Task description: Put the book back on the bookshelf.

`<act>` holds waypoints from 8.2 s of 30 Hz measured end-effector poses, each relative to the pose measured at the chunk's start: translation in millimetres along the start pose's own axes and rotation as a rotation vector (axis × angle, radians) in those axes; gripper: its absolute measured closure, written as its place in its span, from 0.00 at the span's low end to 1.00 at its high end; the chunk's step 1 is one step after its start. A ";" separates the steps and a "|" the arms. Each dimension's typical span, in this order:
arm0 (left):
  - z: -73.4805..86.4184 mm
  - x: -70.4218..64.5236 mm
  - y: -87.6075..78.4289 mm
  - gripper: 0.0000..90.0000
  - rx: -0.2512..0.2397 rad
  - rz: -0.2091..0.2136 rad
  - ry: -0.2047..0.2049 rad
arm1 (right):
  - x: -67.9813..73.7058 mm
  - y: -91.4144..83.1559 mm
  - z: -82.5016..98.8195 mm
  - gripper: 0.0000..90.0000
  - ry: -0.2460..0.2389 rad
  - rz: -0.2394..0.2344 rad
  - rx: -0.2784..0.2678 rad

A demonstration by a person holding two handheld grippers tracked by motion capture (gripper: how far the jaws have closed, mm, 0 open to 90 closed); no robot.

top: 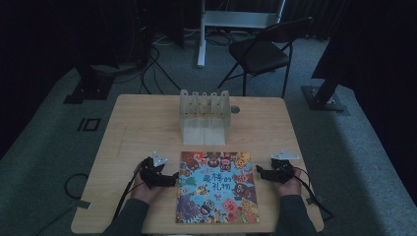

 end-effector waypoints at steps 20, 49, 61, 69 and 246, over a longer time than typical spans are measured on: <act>0.0 -0.1 0.0 0.07 0.000 0.000 0.000 | 0.7 -1.7 -4.2 0.37 0.017 -0.039 0.029; 0.6 -0.9 -0.4 0.07 -0.001 0.014 0.014 | 44.5 38.2 -55.4 0.21 -0.040 -0.277 0.036; 0.3 -7.4 -3.2 0.17 -0.012 0.017 0.019 | 40.4 39.8 -56.7 0.25 0.065 -0.359 0.040; -3.8 -22.1 -14.3 0.21 -0.077 0.021 0.112 | 38.9 34.8 -62.2 0.26 0.111 -0.389 0.009; -69.7 -52.4 -29.7 0.41 -0.346 0.768 -0.236 | 80.7 -150.7 -123.8 0.84 0.287 -0.801 -0.267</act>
Point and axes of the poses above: each handheld gripper's, and its own axes: y roughly forward along the jaws, z roughly out of its underside, x roughly to its left, the point moved 7 cm from there along y, roughly forward along the jaws, and after that the axes turned 6 degrees about z, right-handed, at the moved point
